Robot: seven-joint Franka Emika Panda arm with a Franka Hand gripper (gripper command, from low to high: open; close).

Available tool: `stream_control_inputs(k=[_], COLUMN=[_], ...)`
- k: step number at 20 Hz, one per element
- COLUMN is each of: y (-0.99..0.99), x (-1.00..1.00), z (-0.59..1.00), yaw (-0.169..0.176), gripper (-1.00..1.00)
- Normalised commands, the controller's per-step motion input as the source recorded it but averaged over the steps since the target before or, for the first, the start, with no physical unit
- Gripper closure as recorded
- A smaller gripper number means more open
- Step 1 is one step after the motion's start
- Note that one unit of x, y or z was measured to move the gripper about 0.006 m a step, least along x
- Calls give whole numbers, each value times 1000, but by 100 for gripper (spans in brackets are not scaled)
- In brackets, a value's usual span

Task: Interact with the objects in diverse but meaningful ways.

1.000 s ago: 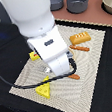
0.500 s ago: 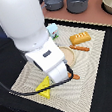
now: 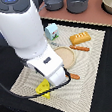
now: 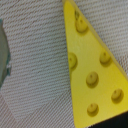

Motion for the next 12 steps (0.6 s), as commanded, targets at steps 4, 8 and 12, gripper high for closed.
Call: stream_control_inputs(k=[4,8,12], y=[-219,-336,-334], x=[346,219,189], z=[23,0,0], yaw=[22,16,18], gripper=[-100,-100,-100])
